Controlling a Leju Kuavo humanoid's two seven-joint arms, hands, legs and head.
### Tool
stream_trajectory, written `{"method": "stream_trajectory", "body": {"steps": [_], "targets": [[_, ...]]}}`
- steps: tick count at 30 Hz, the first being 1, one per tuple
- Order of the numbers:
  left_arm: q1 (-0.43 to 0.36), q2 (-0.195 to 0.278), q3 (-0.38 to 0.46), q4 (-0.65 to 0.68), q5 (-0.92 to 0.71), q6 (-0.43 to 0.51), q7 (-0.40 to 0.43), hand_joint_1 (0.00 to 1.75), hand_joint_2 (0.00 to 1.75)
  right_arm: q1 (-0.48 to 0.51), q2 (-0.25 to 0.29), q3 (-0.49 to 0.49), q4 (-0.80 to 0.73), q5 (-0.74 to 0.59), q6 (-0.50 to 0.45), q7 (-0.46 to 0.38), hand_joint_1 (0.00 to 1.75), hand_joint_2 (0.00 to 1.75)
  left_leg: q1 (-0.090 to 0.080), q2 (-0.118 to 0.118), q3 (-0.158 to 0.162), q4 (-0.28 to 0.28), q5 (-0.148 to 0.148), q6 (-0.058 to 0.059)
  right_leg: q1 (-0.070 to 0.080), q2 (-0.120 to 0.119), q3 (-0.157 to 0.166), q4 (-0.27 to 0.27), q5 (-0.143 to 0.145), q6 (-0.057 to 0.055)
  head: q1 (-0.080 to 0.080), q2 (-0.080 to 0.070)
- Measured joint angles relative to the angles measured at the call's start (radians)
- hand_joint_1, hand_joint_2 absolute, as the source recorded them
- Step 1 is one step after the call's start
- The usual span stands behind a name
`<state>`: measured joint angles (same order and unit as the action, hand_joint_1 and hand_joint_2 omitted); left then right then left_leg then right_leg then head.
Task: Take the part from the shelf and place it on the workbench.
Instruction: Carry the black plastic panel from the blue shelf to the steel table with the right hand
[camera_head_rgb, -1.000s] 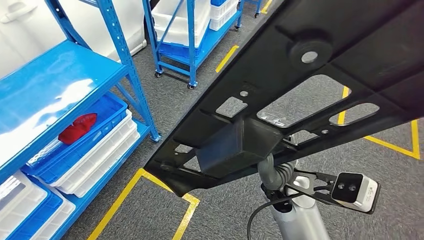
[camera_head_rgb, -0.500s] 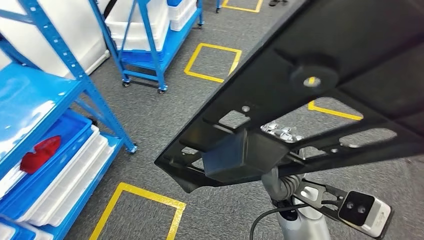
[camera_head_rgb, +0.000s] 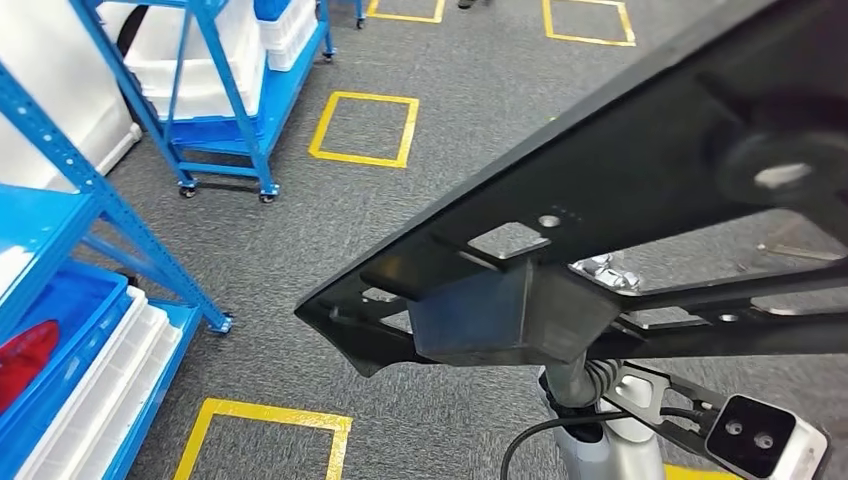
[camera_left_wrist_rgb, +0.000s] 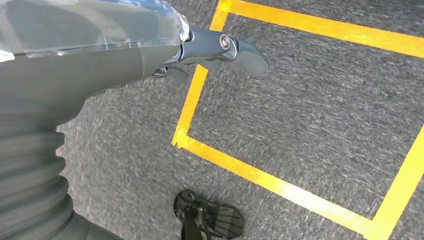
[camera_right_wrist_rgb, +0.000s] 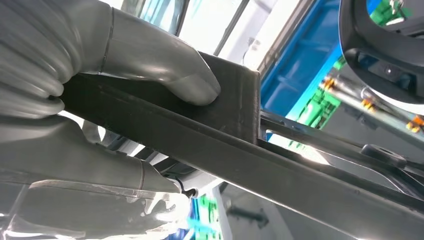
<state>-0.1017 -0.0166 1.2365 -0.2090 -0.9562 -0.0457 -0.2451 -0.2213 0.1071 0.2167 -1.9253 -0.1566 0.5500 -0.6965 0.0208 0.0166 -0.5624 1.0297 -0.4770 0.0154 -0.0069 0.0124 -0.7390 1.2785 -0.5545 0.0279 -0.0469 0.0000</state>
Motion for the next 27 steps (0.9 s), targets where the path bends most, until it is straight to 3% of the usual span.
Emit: {"method": "stream_trajectory", "body": {"steps": [1, 2, 4, 6, 7, 9, 10, 12, 14, 15, 16, 17, 19, 21, 23, 24, 25, 27], "targets": [[0.000, -0.001, 0.000, 0.000, -0.002, 0.004, 0.006, 0.00, 1.75, 0.000, -0.002, 0.002, 0.002, -0.005, -0.005, 0.001, 1.75, 1.75, -0.001, 0.013, 0.000, 0.000, -0.001, 0.001, -0.001, -0.004, -0.017, 0.033, -0.005, 0.001, 0.000, 0.000], [0.000, -0.002, 0.000, 0.000, -0.004, 0.009, 0.013, 0.00, 1.75, 0.000, -0.004, 0.004, 0.004, -0.010, -0.009, 0.002, 1.75, 1.75, -0.002, 0.025, 0.001, 0.000, -0.003, 0.000, -0.001, -0.007, -0.015, 0.028, 0.008, 0.000, 0.000, 0.000], [-0.001, -0.009, 0.000, 0.000, -0.008, 0.017, 0.024, 0.00, 1.75, 0.000, -0.008, 0.009, 0.007, -0.015, -0.016, 0.002, 1.75, 1.75, -0.003, 0.046, 0.007, 0.000, -0.008, -0.002, 0.004, -0.030, 0.048, -0.092, 0.070, -0.009, 0.000, 0.000], [0.000, -0.017, 0.000, 0.000, -0.009, 0.023, 0.033, 0.00, 1.75, -0.002, -0.011, 0.016, 0.009, -0.017, -0.023, 0.002, 1.75, 1.75, -0.006, 0.063, 0.013, -0.001, -0.013, -0.010, 0.018, -0.069, 0.112, -0.215, 0.108, -0.024, 0.000, 0.000], [0.001, -0.021, 0.000, 0.000, -0.009, 0.026, 0.037, 0.00, 1.75, -0.003, -0.012, 0.019, 0.011, -0.018, -0.029, 0.001, 1.75, 1.75, -0.007, 0.072, 0.016, -0.002, -0.015, -0.014, 0.024, -0.080, 0.124, -0.242, 0.110, -0.031, 0.000, 0.000], [0.001, -0.028, 0.000, 0.000, -0.008, 0.030, 0.042, 0.00, 1.75, -0.002, -0.015, 0.023, 0.015, -0.021, -0.042, 0.001, 1.75, 1.75, -0.008, 0.090, 0.022, -0.008, -0.017, -0.023, 0.030, -0.064, 0.124, -0.252, 0.110, -0.040, 0.000, 0.000], [0.001, -0.032, 0.000, 0.000, -0.006, 0.031, 0.044, 0.00, 1.75, -0.001, -0.016, 0.024, 0.017, -0.022, -0.048, 0.001, 1.75, 1.75, -0.007, 0.088, 0.025, -0.007, -0.021, -0.027, 0.027, -0.053, 0.128, -0.260, 0.113, -0.045, 0.000, 0.000], [0.001, -0.038, 0.001, 0.001, 0.000, 0.035, 0.050, 0.00, 1.75, 0.000, -0.018, 0.030, 0.019, -0.023, -0.059, 0.000, 1.75, 1.75, -0.006, 0.050, 0.011, 0.034, -0.051, -0.033, 0.020, -0.032, 0.139, -0.278, 0.121, -0.056, 0.000, 0.000], [0.007, -0.041, 0.004, 0.001, 0.008, 0.045, 0.060, 0.00, 1.75, 0.000, -0.018, 0.037, 0.023, -0.024, -0.064, 0.000, 1.75, 1.75, -0.004, 0.002, -0.048, 0.154, -0.109, -0.036, 0.015, -0.010, 0.145, -0.284, 0.124, -0.063, 0.000, 0.000], [0.010, -0.041, 0.007, 0.001, 0.014, 0.050, 0.063, 0.00, 1.75, 0.000, -0.019, 0.039, 0.026, -0.024, -0.065, 0.001, 1.75, 1.75, -0.003, -0.006, -0.083, 0.219, -0.133, -0.038, 0.015, 0.004, 0.145, -0.283, 0.123, -0.064, 0.000, 0.000], [0.012, -0.042, 0.011, 0.001, 0.018, 0.053, 0.065, 0.00, 1.75, 0.000, -0.020, 0.042, 0.029, -0.024, -0.064, 0.002, 1.75, 1.75, -0.003, -0.009, -0.109, 0.262, -0.139, -0.040, 0.015, 0.019, 0.146, -0.282, 0.123, -0.064, 0.000, 0.000], [0.013, -0.042, 0.015, 0.001, 0.021, 0.054, 0.066, 0.00, 1.75, 0.001, -0.021, 0.045, 0.031, -0.024, -0.064, 0.004, 1.75, 1.75, -0.002, -0.010, -0.119, 0.267, -0.124, -0.042, 0.014, 0.034, 0.147, -0.281, 0.122, -0.063, 0.000, 0.000], [0.013, -0.043, 0.020, 0.001, 0.024, 0.055, 0.065, 0.00, 1.75, 0.000, -0.023, 0.049, 0.037, -0.024, -0.064, 0.007, 1.75, 1.75, 0.003, -0.023, -0.084, 0.168, -0.047, -0.045, 0.010, 0.061, 0.149, -0.273, 0.117, -0.056, 0.000, 0.000], [0.013, -0.045, 0.024, 0.001, 0.029, 0.053, 0.062, 0.00, 1.75, 0.000, -0.023, 0.053, 0.041, -0.021, -0.068, 0.009, 1.75, 1.75, 0.009, -0.065, -0.035, 0.049, 0.004, -0.046, 0.009, 0.086, 0.145, -0.258, 0.108, -0.044, 0.000, 0.000], [0.013, -0.050, 0.027, 0.001, 0.031, 0.046, 0.058, 0.00, 1.75, 0.003, -0.024, 0.056, 0.046, -0.010, -0.077, 0.008, 1.75, 1.75, 0.008, -0.088, -0.018, 0.010, 0.006, -0.038, 0.006, 0.108, 0.134, -0.248, 0.105, -0.031, 0.000, 0.000], [0.012, -0.052, 0.027, 0.001, 0.028, 0.042, 0.057, 0.00, 1.75, 0.007, -0.025, 0.056, 0.047, -0.004, -0.084, 0.006, 1.75, 1.75, 0.006, -0.079, -0.016, 0.008, 0.007, -0.032, 0.003, 0.118, 0.130, -0.248, 0.106, -0.025, 0.000, 0.000], [0.011, -0.056, 0.027, 0.001, 0.025, 0.040, 0.058, 0.00, 1.75, 0.012, -0.026, 0.056, 0.048, 0.003, -0.091, 0.004, 1.75, 1.75, 0.005, -0.068, -0.015, 0.005, 0.009, -0.025, 0.001, 0.121, 0.129, -0.248, 0.107, -0.019, 0.000, 0.000], [0.010, -0.061, 0.027, 0.001, 0.019, 0.040, 0.059, 0.00, 1.75, 0.019, -0.028, 0.056, 0.048, 0.010, -0.104, 0.002, 1.75, 1.75, 0.006, -0.046, -0.011, -0.001, 0.013, -0.012, 0.003, 0.080, 0.112, -0.213, 0.085, -0.010, 0.000, 0.000]]}}
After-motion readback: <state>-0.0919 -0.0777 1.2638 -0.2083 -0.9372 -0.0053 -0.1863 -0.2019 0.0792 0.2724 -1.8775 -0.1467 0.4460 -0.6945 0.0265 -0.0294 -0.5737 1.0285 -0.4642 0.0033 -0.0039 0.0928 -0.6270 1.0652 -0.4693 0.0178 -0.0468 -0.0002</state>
